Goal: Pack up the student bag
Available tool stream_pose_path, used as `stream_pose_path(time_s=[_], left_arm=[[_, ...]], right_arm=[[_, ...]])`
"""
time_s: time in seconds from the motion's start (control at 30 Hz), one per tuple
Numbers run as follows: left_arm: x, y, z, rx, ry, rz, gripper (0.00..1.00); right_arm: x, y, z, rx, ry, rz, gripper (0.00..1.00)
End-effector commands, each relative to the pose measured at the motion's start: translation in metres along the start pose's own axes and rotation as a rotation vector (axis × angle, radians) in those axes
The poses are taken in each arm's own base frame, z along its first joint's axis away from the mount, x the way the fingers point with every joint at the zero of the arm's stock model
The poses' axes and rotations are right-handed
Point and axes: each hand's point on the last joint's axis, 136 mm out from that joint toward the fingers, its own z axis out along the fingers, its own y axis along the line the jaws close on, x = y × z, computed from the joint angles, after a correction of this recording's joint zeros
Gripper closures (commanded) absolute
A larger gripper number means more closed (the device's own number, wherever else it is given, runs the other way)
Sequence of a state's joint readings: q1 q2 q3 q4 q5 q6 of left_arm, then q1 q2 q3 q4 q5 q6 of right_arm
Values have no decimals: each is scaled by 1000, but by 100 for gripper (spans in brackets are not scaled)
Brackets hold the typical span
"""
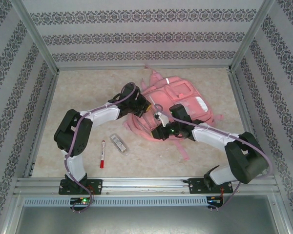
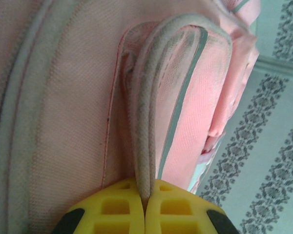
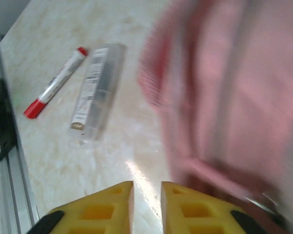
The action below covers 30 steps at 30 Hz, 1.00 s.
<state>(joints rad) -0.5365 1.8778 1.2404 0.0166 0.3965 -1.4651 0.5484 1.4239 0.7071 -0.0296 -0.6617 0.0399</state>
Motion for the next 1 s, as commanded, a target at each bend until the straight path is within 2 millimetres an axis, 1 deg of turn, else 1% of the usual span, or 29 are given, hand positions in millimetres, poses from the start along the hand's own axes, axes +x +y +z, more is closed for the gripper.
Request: stream_pose_path(time_s=[0.0,0.03,0.07,0.1,0.13,0.2,0.27,0.3,0.33,0.37,0.43,0.5,0.6,0.7,0.73,0.77,0.83,0.87,0.9,0.93,0.97], left_arm=[[29,-6,10,17,106,93,100],[28,-1,10,3,109,90,100],[27,3,10,-4,114,86,100],[27,5,10,-9,119,83,100],[27,7,9,-10,124,81,100],[28,4,9,-7,128,89,100],[28,-2,9,4,135,98,100],[28,-3,9,5,138,103,100],[29,-5,10,6,142,106,100],[30,-6,10,7,147,111,100],[30,-5,10,3,147,114,100],[31,-4,10,2,149,116,100],[31,-4,8,4,150,122,100],[31,-3,7,6,147,124,100],[32,-2,7,6,149,127,100],[32,-1,7,4,151,130,100],[33,-1,8,4,160,143,100],[34,-1,8,6,169,155,100],[35,0,8,3,177,170,100],[36,-2,9,7,184,190,100],[36,-4,9,15,190,223,98]], right_arm=[[-20,38,-21,-114,-48,-379,71],[-12,50,-30,-151,-18,-498,65],[-3,55,-39,-157,21,-592,61],[0,55,-46,-134,44,-676,59],[4,49,-53,-85,84,-749,56],[7,28,-63,36,155,-856,51],[6,-2,-73,185,221,-931,45],[9,-15,-77,238,264,-975,43],[9,-26,-78,284,298,-1012,43],[5,-34,-80,332,311,-1036,41],[-2,-40,-81,359,307,-1038,35],[-2,-47,-80,367,342,-1040,35],[6,-60,-75,381,397,-1013,35],[5,-70,-66,402,397,-977,39],[3,-77,-62,430,403,-971,42],[1,-85,-60,465,410,-963,47],[-10,-96,-60,545,386,-920,53],[-14,-98,-61,562,373,-901,59],[-18,-97,-61,564,358,-896,70],[-19,-93,-60,549,343,-894,80],[-21,-87,-59,525,315,-899,89]])
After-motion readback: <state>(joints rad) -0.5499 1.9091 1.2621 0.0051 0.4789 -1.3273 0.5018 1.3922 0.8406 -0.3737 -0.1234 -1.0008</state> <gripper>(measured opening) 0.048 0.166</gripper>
